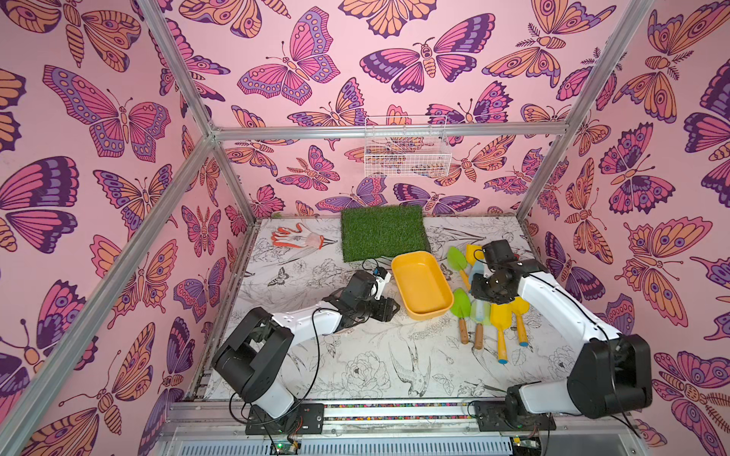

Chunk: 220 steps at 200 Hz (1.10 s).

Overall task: Take the shovel out of the storage box
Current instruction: Pick up the shovel from the storage box, then place the shovel at the center of the board.

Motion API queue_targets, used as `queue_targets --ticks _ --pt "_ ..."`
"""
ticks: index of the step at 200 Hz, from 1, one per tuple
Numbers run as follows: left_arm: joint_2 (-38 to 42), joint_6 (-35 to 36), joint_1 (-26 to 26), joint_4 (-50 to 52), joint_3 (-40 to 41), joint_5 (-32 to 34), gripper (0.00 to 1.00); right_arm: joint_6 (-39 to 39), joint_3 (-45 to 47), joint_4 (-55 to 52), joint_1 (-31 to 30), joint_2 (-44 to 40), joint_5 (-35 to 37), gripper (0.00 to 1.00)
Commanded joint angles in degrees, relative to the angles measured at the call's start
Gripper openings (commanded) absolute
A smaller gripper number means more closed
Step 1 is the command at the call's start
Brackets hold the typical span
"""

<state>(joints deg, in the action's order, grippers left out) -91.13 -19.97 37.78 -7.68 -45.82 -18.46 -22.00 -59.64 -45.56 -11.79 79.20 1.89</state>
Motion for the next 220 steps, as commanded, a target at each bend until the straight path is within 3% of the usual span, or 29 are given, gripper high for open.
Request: queue_targets --ticks 1,110,146,220 --pt "-0.29 0.08 -0.42 0.17 -0.5 -0.53 0.6 3.22 2.12 0.02 3.88 -1.65 -0.05 0.17" --pt "-1.81 -0.09 -0.34 0.21 -1.0 -0.74 0.6 15.63 4.64 4.65 25.57 2.13 5.42 0.18" --pt "-1.18 -0.05 -0.35 0.2 -0.77 -0.61 0.6 22.58 6.03 11.95 27.2 4.42 10.61 0.15" --pt "0.6 0.72 -0.42 0.14 0.01 0.19 0.6 26.21 2.95 14.54 35.76 12.56 10.21 0.16"
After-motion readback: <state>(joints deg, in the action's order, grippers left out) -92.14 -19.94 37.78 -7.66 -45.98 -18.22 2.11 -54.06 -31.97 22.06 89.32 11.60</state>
